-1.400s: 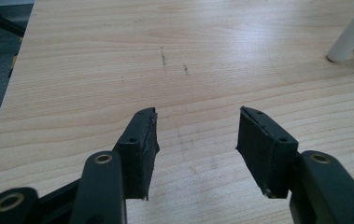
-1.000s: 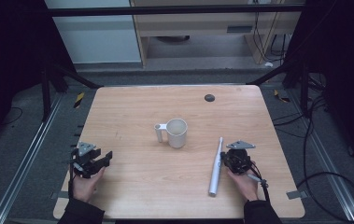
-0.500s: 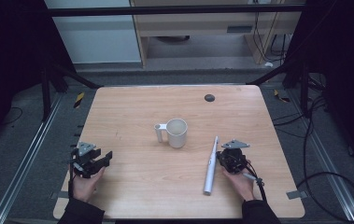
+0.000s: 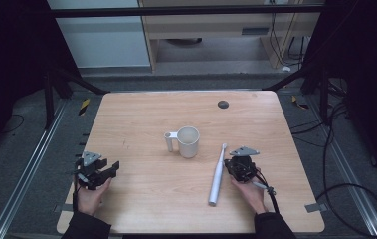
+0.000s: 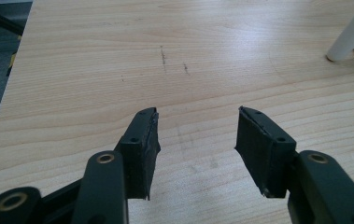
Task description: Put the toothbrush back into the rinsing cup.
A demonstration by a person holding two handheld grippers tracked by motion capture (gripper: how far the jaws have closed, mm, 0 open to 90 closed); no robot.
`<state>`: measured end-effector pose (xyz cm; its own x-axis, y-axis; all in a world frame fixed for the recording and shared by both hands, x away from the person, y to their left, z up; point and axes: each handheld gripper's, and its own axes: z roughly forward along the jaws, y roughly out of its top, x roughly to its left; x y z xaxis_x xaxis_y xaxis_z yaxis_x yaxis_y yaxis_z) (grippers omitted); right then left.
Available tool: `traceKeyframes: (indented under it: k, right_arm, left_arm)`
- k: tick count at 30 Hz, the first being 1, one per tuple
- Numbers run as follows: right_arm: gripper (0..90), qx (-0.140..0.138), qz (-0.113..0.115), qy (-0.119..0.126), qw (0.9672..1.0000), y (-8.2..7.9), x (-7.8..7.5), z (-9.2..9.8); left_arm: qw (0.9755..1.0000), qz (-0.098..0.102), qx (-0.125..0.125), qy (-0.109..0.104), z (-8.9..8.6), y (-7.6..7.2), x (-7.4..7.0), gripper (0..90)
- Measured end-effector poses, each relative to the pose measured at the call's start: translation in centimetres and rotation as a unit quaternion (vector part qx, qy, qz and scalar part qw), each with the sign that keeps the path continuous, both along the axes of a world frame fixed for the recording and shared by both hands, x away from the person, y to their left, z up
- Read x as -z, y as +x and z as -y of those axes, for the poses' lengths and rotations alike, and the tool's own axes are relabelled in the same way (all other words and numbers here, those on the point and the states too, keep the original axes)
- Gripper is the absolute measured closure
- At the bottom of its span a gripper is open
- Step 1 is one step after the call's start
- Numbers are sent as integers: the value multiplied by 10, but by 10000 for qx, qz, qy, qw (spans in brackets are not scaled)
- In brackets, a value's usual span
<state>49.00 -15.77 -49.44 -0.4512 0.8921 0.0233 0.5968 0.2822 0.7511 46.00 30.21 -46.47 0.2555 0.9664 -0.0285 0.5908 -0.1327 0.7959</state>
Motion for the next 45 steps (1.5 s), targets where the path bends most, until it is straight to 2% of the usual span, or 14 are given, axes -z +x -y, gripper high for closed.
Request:
traceKeyframes:
  k: [5,24,34,40,43,45]
  right_arm:
    - [886,-10,-7,-56,10000,3,2,-3]
    - [884,-136,-84,76,9998,8,5,-12]
    - [884,-267,-76,8,9996,7,5,-18]
    - [882,-255,-57,69,9996,6,2,-17]
    - [876,-245,-34,35,9997,6,-2,-15]
    - [866,-239,28,109,9997,5,-7,-12]
  left_arm:
    - [10000,-6,5,2,0,0,0,476]
    - [10000,-9,3,-5,-1,0,0,479]
    - [10000,-3,4,-12,-1,0,0,479]
    - [10000,-1,4,-15,-1,0,0,479]
    - [10000,1,1,-27,-1,0,0,479]
    - [10000,4,-2,-34,-2,0,-1,479]
